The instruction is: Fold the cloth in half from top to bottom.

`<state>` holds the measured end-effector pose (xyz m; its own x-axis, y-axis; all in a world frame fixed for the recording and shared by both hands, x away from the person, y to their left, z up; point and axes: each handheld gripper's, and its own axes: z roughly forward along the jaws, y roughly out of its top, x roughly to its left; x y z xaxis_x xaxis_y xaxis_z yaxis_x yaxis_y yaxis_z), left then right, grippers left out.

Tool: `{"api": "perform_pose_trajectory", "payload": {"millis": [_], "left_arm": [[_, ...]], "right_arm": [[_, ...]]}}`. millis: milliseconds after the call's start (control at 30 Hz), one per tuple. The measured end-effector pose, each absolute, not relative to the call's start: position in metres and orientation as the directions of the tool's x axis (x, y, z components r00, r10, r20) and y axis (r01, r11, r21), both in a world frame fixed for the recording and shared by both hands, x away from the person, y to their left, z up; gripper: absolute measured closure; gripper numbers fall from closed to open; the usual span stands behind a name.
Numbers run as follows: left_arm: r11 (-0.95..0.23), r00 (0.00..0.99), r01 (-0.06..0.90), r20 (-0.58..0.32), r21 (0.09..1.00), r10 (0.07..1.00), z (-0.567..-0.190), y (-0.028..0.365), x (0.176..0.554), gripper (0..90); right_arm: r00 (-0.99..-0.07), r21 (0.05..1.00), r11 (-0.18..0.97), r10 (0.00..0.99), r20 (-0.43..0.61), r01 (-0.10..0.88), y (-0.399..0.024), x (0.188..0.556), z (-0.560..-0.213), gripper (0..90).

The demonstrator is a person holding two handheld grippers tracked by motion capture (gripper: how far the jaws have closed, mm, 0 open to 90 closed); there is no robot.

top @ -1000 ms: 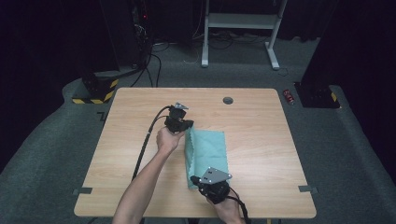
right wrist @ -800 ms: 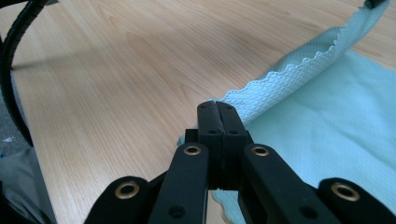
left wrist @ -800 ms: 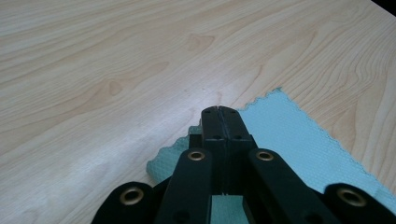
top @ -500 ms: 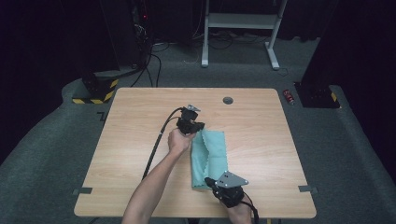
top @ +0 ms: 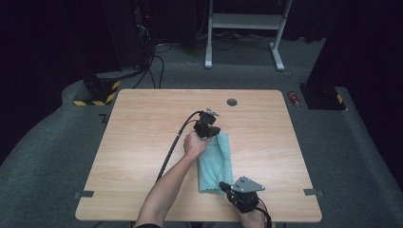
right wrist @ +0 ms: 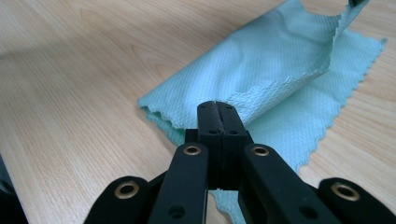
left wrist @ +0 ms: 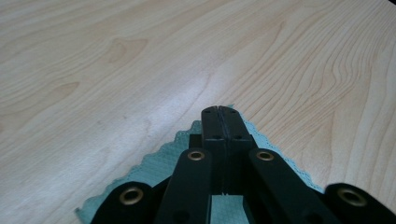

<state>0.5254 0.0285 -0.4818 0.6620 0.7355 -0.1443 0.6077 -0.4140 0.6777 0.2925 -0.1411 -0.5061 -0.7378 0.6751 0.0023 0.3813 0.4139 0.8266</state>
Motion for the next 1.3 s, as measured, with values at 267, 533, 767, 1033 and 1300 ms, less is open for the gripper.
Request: {"api": "perform_pose_trajectory", "payload": {"millis": [267, 533, 767, 1033, 1300], "left_arm": [[-0.411, 0.668, 0.612, -0.164, 0.676, 0.726, -0.49, 0.014, 0.527, 90.0], [-0.413, 0.672, 0.613, -0.17, 0.674, 0.72, -0.496, 0.005, 0.528, 90.0], [-0.418, 0.674, 0.619, -0.176, 0.665, 0.718, -0.502, 0.001, 0.531, 89.3], [-0.407, 0.669, 0.601, -0.155, 0.688, 0.727, -0.496, 0.01, 0.523, 64.0], [-0.376, 0.64, 0.595, -0.135, 0.711, 0.757, -0.48, 0.045, 0.499, 56.9]], "right_arm": [[-0.722, 0.816, 0.416, 0.692, 0.002, 0.402, -0.149, 0.29, -0.512, 90.0], [-0.718, 0.809, 0.424, 0.696, -0.003, 0.407, -0.152, 0.289, -0.515, 90.0], [-0.704, 0.804, 0.423, 0.71, -0.008, 0.418, -0.157, 0.288, -0.518, 89.8], [-0.684, 0.805, 0.403, 0.73, 0.005, 0.436, -0.166, 0.292, -0.516, 76.0], [-0.684, 0.81, 0.393, 0.729, 0.013, 0.435, -0.17, 0.314, -0.503, 73.9]]}}
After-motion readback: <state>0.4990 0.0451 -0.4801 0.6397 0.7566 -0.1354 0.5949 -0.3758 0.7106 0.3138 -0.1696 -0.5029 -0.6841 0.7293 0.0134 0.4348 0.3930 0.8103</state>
